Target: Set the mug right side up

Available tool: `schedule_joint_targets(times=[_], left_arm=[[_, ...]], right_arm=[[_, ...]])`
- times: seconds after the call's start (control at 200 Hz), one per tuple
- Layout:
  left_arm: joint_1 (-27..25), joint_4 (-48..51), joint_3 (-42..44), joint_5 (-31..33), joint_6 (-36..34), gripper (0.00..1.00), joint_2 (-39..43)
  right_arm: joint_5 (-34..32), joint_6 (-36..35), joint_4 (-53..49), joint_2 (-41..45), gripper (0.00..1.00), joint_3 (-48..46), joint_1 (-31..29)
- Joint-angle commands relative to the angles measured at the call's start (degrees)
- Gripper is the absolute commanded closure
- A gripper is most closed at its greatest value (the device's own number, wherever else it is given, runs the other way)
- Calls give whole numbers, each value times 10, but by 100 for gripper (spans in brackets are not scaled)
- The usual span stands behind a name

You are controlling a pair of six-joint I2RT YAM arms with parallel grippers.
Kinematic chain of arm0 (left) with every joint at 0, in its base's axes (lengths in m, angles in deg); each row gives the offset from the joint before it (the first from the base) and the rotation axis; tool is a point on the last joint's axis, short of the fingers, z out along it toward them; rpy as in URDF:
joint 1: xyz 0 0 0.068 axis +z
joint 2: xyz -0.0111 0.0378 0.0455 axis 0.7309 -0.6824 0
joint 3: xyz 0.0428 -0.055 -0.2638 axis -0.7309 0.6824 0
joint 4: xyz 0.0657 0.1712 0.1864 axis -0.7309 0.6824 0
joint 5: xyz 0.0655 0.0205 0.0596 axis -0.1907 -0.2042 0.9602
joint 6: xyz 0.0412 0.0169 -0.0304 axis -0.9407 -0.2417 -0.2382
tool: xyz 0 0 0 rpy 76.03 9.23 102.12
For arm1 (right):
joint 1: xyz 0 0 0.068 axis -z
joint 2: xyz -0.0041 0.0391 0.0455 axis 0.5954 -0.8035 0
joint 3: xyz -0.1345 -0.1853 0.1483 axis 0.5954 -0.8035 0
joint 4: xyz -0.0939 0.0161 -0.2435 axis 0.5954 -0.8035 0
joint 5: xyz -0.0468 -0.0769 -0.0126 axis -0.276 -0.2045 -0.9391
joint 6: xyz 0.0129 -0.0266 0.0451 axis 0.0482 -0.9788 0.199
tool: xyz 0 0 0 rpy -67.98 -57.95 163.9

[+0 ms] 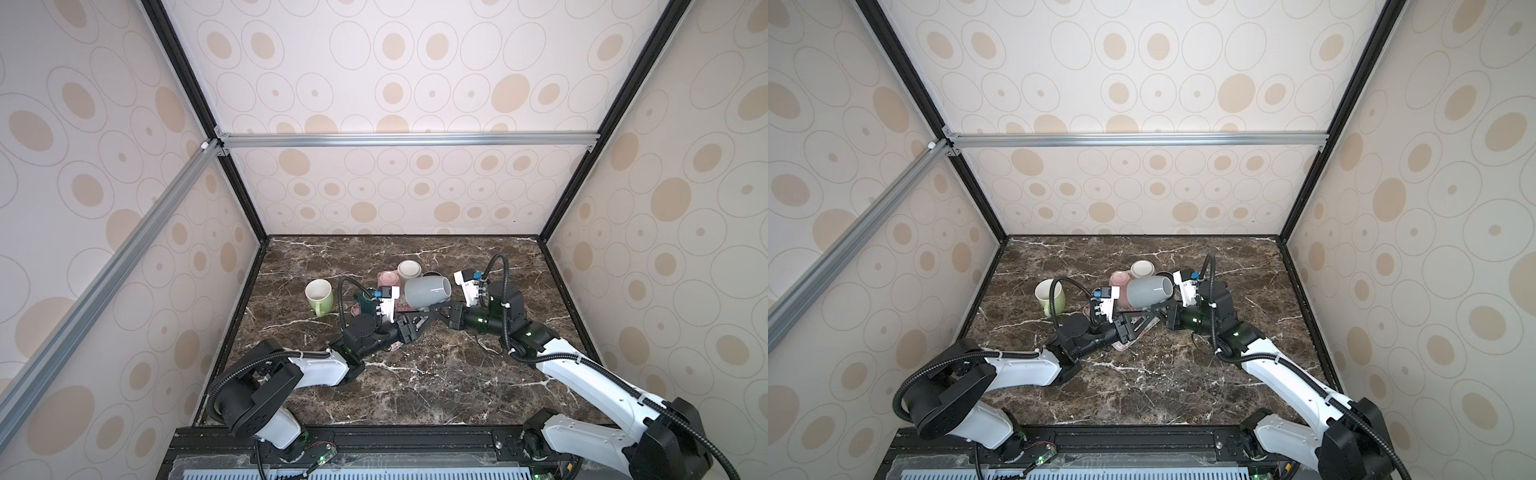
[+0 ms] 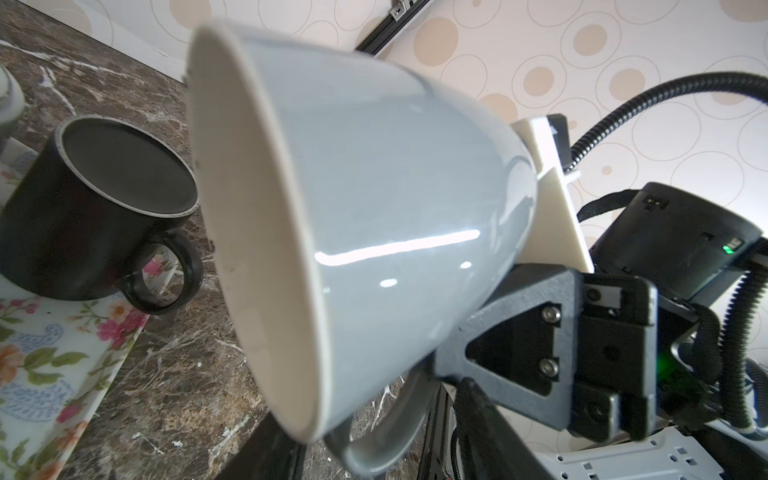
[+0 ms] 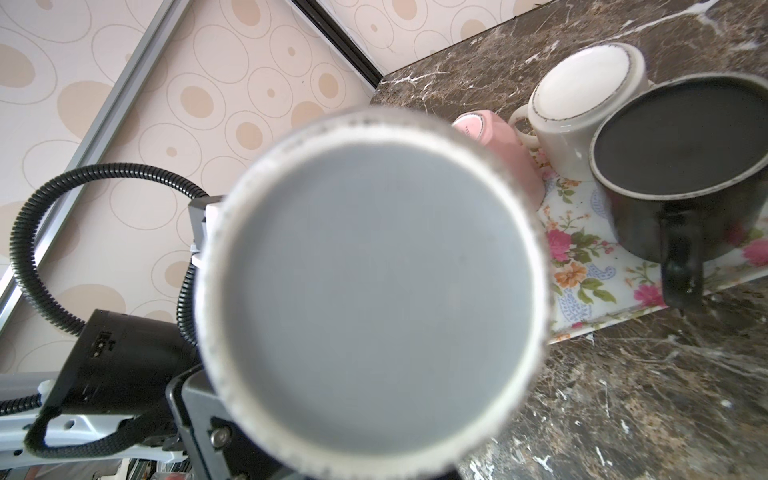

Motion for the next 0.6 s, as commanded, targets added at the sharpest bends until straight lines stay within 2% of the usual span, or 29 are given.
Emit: schedule_joint_targets(times=[0.0, 0.23, 0.595], left_arm=[[-5, -45, -28, -4, 9, 45, -5], [-5, -39, -42, -10, 4, 46, -8], [-5, -39, -49, -12, -6, 53, -4]], right_arm=[[28, 4, 53, 3, 100, -4, -5], [34, 10, 59, 1, 100, -8, -4], [38, 15, 70, 7, 100, -23, -4]])
